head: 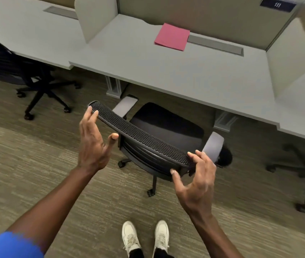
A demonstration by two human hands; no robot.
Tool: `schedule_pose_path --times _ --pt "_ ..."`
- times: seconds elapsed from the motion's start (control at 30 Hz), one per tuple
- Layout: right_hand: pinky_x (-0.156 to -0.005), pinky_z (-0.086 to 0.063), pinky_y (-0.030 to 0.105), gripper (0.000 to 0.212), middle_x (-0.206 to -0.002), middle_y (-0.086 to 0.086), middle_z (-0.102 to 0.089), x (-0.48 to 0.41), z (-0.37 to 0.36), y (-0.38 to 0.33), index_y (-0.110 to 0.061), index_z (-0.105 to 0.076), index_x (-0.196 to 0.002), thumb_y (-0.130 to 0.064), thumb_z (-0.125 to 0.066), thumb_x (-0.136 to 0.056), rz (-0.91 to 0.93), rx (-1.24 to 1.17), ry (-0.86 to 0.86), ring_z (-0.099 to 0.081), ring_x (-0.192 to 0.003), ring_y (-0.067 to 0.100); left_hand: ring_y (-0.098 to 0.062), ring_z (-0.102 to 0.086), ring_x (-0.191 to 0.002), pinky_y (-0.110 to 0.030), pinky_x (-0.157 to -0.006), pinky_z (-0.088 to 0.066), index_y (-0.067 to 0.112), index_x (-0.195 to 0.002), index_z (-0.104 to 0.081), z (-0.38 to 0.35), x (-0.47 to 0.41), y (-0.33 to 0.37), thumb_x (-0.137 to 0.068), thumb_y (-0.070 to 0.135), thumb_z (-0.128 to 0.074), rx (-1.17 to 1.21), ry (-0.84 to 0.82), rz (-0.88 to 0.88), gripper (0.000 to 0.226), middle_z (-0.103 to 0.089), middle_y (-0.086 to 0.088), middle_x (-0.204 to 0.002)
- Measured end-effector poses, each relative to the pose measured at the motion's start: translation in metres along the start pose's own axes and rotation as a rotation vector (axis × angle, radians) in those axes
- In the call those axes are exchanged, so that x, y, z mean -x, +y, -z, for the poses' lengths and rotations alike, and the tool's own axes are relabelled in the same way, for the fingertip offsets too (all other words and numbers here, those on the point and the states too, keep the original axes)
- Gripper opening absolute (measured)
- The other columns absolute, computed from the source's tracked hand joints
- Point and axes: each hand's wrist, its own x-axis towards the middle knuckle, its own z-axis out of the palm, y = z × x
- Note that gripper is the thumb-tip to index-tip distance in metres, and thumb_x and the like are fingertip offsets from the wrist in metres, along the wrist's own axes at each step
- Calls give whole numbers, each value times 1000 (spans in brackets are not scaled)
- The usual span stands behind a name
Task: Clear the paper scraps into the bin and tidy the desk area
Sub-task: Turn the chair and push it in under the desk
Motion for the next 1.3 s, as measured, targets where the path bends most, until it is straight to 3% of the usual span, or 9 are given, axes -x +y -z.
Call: schedule_pose_path --times 0.1,0.2,0.33,0.57,0.8,1.0,1.3 --pt "-119 -39 53 77 -150 9 -49 0 3 -7 -18 -59 -140 -66 -75 -82 28 111 -13 -39 -149 27 -31 -19 -165 -50 -132 -23 7 -159 -38 1 -16 -2 -94 87 -24 -160 -40 -56 104 -23 -14 -175" --pt "-117 -39 53 81 -146 9 -53 -8 1 -5 -18 -61 -138 -80 -61 -85 -10 179 21 -41 -148 29 -31 -20 -165 -58 -134 -15 8 -151 -50 -3 -24 -5 -98 83 -23 -336 -114 -147 96 -35 -15 -170" --pt "-109 -43 50 74 -138 7 -61 -23 0 8 -17 -66 -131 -79 -56 -90 -24 262 87 -49 -136 30 -32 -33 -159 -56 -134 -11 13 -144 -58 -9 -31 -10 -98 82 -27 -429 -135 -256 88 -53 -10 -156" --pt "-100 -45 45 70 -129 6 -61 -38 1 20 -18 -69 -126 -77 -51 -94 -11 319 132 -50 -124 28 -26 -51 -142 -51 -125 -25 23 -131 -63 -16 -40 -18 -97 82 -38 -390 -78 -359 73 -62 3 -135" --pt "-97 -47 47 71 -131 7 -57 -46 -2 34 -17 -68 -127 -78 -53 -92 8 321 142 -48 -124 28 -27 -56 -132 -51 -123 -28 20 -125 -65 -26 -46 -19 -95 84 -41 -359 -24 -402 75 -63 1 -129" --pt "-96 -52 44 84 -138 9 -51 -55 -3 37 -23 -70 -127 -90 -61 -77 -5 323 144 -44 -129 30 -29 -56 -127 -54 -117 -34 16 -124 -67 -31 -56 -15 -91 90 -36 -335 -41 -407 86 -64 -3 -126" --pt "-98 -53 47 90 -136 14 -50 -93 4 44 -22 -73 -126 -94 -56 -75 -15 291 106 -45 -127 33 -30 -54 -127 -57 -113 -40 15 -123 -66 -48 -78 -7 -92 88 -40 -333 -59 -372 83 -63 -4 -125"
